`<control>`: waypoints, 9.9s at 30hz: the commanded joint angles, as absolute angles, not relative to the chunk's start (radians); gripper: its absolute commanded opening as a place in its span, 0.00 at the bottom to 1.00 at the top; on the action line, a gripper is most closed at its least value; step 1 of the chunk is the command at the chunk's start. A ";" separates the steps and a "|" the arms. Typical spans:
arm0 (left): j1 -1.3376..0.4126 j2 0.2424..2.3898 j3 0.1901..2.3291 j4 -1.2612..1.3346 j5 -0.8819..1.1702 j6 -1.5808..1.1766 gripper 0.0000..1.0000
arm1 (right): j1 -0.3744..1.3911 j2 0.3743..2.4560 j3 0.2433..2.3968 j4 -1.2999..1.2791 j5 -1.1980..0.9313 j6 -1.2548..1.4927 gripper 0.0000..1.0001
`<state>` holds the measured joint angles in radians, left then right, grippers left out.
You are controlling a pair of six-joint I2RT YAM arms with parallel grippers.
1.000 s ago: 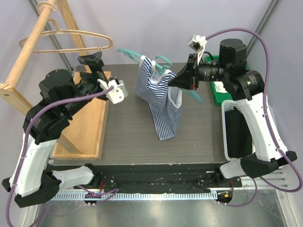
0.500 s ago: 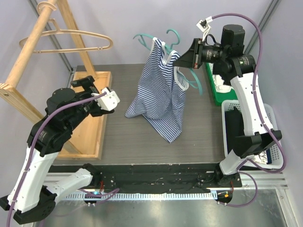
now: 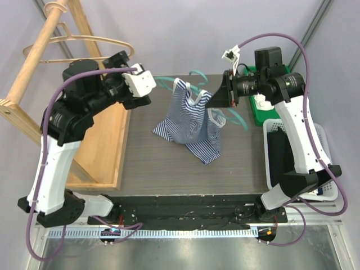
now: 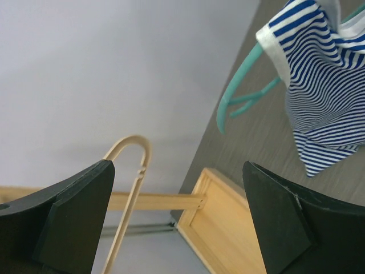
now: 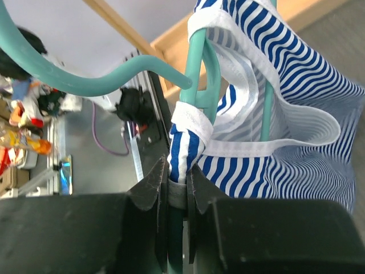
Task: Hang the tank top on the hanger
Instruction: Hang the tank top on the hanger.
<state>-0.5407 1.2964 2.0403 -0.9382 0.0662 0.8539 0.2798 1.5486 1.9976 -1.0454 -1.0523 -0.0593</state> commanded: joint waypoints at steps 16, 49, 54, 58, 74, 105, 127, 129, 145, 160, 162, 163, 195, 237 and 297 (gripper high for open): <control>-0.538 1.519 2.169 -1.259 0.581 0.953 1.00 | 0.290 1.433 1.918 -1.275 -1.037 -0.351 0.01; -0.632 1.658 2.218 -1.249 0.741 0.868 0.63 | 0.325 1.457 1.936 -1.336 -1.071 -0.437 0.01; -0.644 1.669 2.218 -1.235 0.723 0.861 0.40 | 0.333 1.456 1.934 -1.336 -1.060 -0.442 0.01; -0.652 1.672 2.221 -1.226 0.715 0.854 0.24 | 0.337 1.456 1.924 -1.335 -1.052 -0.446 0.01; -0.655 1.631 2.198 -1.204 0.632 0.836 0.00 | 0.339 1.413 1.899 -1.302 -0.842 -0.474 0.57; -0.598 1.575 2.206 -1.233 0.627 0.841 0.00 | 0.337 1.036 1.507 -1.097 -0.362 -0.649 0.54; -0.598 1.554 2.198 -1.220 0.666 0.810 0.00 | 0.313 0.996 1.380 -0.887 -0.518 -0.637 0.66; -0.598 1.543 2.187 -1.197 0.661 0.795 0.00 | 0.308 0.997 1.408 -0.910 -0.531 -0.638 0.70; -0.598 1.500 2.212 -1.190 0.683 0.781 0.00 | 0.216 1.094 1.522 -1.087 -0.871 -0.661 0.56; -0.598 1.506 2.235 -1.186 0.669 0.787 0.00 | 0.215 1.140 1.566 -1.264 -0.901 -0.788 0.47; -0.598 1.506 2.237 -1.183 0.666 0.787 0.00 | 0.216 1.137 1.568 -1.278 -0.890 -0.795 0.52; -0.598 1.508 2.237 -1.184 0.664 0.790 0.00 | 0.216 1.134 1.569 -1.278 -0.887 -0.799 0.52; -0.598 1.467 2.171 -1.198 0.603 0.812 0.34 | 0.216 1.131 1.588 -1.097 -1.020 -0.623 0.01; -0.597 1.379 1.899 -1.181 0.511 0.841 0.56 | 0.103 1.046 1.407 -0.772 -1.080 -0.384 0.01; -0.468 1.453 1.842 -1.127 0.618 0.925 0.00 | 0.031 1.107 1.482 -1.050 -1.052 -0.643 0.55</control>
